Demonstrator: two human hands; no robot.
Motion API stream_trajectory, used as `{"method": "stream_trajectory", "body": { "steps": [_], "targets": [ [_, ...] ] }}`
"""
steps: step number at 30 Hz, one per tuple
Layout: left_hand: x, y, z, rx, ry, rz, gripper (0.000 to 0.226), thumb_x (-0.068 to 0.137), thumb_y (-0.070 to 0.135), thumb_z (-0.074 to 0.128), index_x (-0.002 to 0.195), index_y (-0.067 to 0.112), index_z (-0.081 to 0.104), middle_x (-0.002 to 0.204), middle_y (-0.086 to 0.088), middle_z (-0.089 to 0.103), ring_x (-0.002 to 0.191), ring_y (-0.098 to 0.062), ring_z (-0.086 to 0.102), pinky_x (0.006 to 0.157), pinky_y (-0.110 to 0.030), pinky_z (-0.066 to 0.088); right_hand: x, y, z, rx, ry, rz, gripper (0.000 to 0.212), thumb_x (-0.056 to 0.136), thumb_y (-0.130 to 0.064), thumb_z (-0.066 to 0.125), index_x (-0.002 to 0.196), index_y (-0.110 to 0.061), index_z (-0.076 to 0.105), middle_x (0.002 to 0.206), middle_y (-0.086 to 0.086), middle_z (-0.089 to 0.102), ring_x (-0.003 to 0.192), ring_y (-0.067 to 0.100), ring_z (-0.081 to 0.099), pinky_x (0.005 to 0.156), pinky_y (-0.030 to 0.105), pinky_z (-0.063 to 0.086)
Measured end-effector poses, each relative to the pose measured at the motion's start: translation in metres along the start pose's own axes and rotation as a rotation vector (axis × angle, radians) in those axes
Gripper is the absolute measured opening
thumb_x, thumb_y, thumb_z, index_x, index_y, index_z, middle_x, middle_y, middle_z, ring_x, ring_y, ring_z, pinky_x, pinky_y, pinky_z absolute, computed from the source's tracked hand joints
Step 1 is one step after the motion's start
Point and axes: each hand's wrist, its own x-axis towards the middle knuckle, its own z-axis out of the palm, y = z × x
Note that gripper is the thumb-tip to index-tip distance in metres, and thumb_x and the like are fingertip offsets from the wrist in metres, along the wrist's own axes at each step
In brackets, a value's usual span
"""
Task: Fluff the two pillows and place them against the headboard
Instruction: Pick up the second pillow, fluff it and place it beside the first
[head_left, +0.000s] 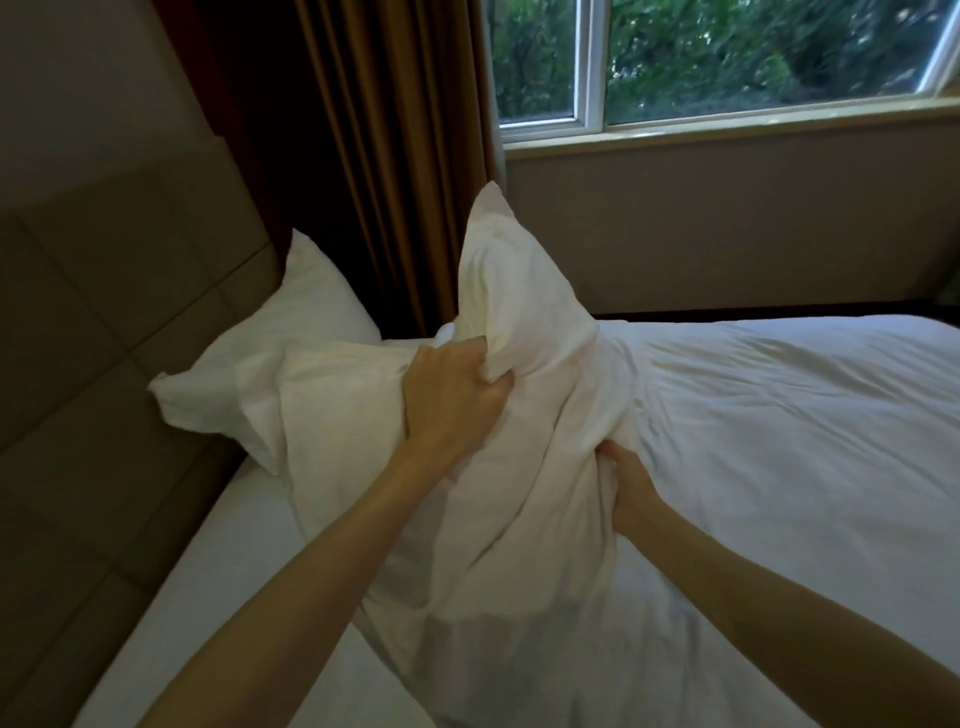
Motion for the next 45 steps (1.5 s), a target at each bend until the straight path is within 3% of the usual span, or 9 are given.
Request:
{"method": "stream_trajectory", "body": {
  "steps": [7,12,14,17,24,38,45],
  "targets": [
    [0.001,-0.109,-0.040,-0.024,0.023,0.003,0.026,0.072,0.029,0.069,0.061,0.008,0.058,0.062,-0.011,0.065,0.057,-0.030,0.052,0.059,-0.028,0.023,-0.006,0.058,0.098,0.029,-0.002,0.012,0.061,0.083,-0.032,0.063,0.136,-0.005,0.050,0.135,0.020,0.056,0.123,0.040,0.052,0.106,0.056,0.040],
    [0.008,-0.189,-0.077,0.009,0.052,0.011,0.028,0.071,0.029,0.070,0.057,0.012,0.053,0.059,-0.009,0.061,0.055,-0.016,0.033,0.059,-0.027,0.015,-0.016,0.106,0.179,0.112,-0.046,0.044,0.055,0.088,-0.027,0.060,0.136,-0.005,0.049,0.135,0.022,0.055,0.124,0.041,0.053,0.105,0.057,0.041],
    [0.009,-0.218,-0.091,0.034,0.049,0.005,0.028,0.071,0.028,0.071,0.057,0.010,0.054,0.058,-0.009,0.061,0.054,-0.015,0.030,0.057,-0.027,0.007,-0.019,0.123,0.206,0.118,-0.059,0.060,0.056,0.087,-0.028,0.062,0.137,-0.006,0.049,0.135,0.021,0.056,0.124,0.041,0.053,0.105,0.057,0.041],
    [0.008,-0.246,-0.107,0.059,0.046,-0.010,0.027,0.071,0.026,0.071,0.058,0.008,0.056,0.058,-0.010,0.062,0.054,-0.014,0.029,0.057,-0.028,0.008,-0.023,0.141,0.236,0.105,-0.084,0.067,0.055,0.087,-0.027,0.061,0.136,-0.007,0.050,0.135,0.022,0.056,0.124,0.041,0.052,0.106,0.057,0.040],
    [0.003,-0.280,-0.129,0.058,0.044,-0.069,0.026,0.072,0.024,0.068,0.059,0.006,0.055,0.060,-0.010,0.062,0.054,-0.019,0.033,0.057,-0.031,0.005,-0.022,0.161,0.270,0.057,-0.120,0.072,0.051,0.086,-0.025,0.061,0.133,-0.005,0.055,0.132,0.022,0.059,0.121,0.041,0.055,0.105,0.056,0.041],
    [-0.005,-0.308,-0.146,0.153,0.098,-0.184,0.028,0.073,0.029,0.068,0.060,0.006,0.058,0.060,-0.009,0.062,0.055,-0.024,0.043,0.060,-0.027,0.017,-0.005,0.170,0.308,-0.024,-0.221,0.133,0.050,0.087,-0.025,0.061,0.133,-0.005,0.055,0.134,0.020,0.058,0.125,0.038,0.053,0.109,0.052,0.039],
    [-0.017,-0.339,-0.170,0.269,0.150,-0.219,0.026,0.072,0.028,0.071,0.061,0.007,0.060,0.060,-0.012,0.064,0.054,-0.022,0.038,0.060,-0.028,0.025,-0.014,0.191,0.352,-0.089,-0.282,0.165,0.051,0.087,-0.023,0.060,0.135,-0.007,0.054,0.135,0.019,0.057,0.126,0.037,0.052,0.109,0.051,0.038]
  ]
}}
